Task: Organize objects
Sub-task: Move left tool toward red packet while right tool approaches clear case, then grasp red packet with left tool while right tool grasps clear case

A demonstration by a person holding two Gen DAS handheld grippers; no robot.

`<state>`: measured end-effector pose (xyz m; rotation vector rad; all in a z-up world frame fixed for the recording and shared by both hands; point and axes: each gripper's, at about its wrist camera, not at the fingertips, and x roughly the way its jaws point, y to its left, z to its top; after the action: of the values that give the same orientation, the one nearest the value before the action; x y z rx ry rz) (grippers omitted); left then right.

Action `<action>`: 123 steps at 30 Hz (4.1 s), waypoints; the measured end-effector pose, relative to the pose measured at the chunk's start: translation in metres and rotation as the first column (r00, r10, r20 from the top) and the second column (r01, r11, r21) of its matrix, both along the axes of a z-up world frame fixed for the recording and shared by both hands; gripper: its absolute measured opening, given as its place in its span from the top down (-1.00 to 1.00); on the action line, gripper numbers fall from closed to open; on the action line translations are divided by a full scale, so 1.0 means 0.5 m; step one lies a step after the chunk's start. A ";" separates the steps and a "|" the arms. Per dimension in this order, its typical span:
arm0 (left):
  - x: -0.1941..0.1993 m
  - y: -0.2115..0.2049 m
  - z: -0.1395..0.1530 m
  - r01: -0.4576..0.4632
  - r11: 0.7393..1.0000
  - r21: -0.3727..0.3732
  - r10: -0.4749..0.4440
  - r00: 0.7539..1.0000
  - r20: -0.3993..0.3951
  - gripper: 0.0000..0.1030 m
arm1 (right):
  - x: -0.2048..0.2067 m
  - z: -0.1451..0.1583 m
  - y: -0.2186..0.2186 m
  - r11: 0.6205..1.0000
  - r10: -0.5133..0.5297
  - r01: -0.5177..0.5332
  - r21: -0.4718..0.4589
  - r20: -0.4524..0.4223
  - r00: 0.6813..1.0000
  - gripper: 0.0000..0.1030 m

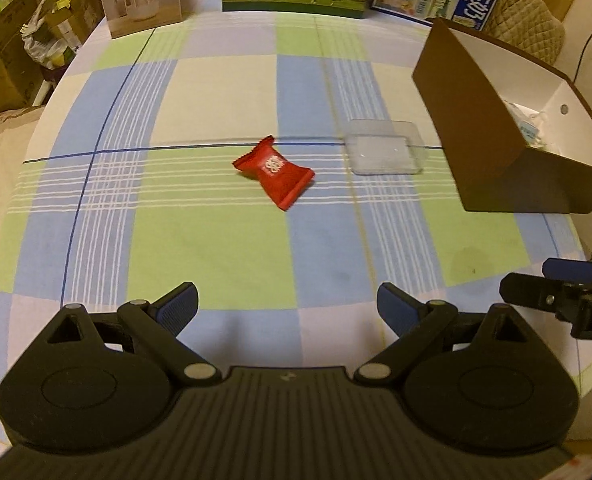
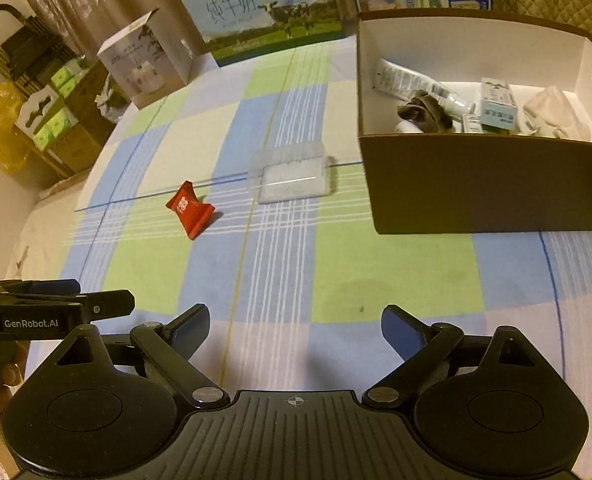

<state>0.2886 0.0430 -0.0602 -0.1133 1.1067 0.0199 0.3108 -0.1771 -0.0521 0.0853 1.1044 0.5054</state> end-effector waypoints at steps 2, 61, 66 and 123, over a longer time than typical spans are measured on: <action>0.008 0.004 -0.007 -0.005 1.000 0.005 0.005 1.000 0.000 -0.83 | 0.008 -0.004 0.006 1.000 -0.012 0.012 0.009 -0.003 1.000 -0.75; 0.165 0.106 -0.152 0.016 0.997 0.077 -0.013 0.999 -0.042 0.28 | 0.233 -0.132 0.179 0.986 -0.024 0.014 -0.163 -0.061 0.998 0.66; 0.107 0.122 -0.146 -0.001 0.997 0.072 0.005 0.998 -0.057 0.30 | 0.182 -0.134 0.139 0.988 -0.025 0.012 -0.154 -0.082 0.996 0.66; 0.154 0.102 -0.140 0.314 0.934 0.170 -0.327 0.944 0.052 -0.20 | 0.043 -0.134 0.000 0.971 0.068 -0.047 -0.236 0.083 0.994 -0.06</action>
<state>0.3656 0.0941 -0.1302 0.2102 1.0286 -0.1880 0.3324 -0.1771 -0.1189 -0.1750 1.0727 0.4236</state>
